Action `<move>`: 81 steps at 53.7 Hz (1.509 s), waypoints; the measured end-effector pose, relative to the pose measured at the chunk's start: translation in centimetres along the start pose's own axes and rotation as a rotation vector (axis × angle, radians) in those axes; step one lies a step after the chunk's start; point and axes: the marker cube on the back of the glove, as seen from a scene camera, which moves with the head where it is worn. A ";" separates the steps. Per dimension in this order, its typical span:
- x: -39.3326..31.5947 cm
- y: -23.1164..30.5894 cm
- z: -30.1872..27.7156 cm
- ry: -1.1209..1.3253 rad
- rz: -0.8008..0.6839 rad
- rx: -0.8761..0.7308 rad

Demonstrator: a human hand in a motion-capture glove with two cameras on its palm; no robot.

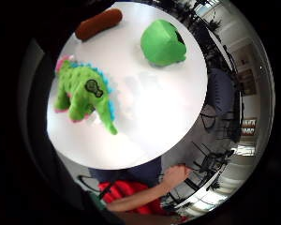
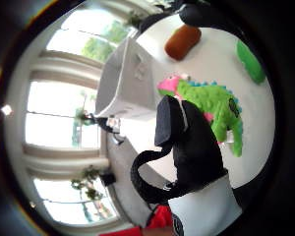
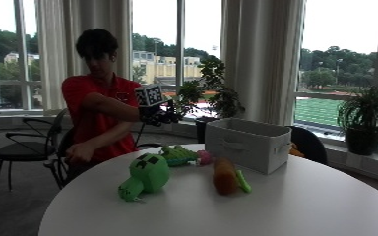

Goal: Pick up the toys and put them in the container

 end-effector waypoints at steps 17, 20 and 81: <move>0.3 -0.2 -0.6 0.029 -0.027 0.018; 0.3 -0.2 -0.7 0.023 -0.038 0.014; -1.2 -2.8 13.8 0.207 -0.164 -0.502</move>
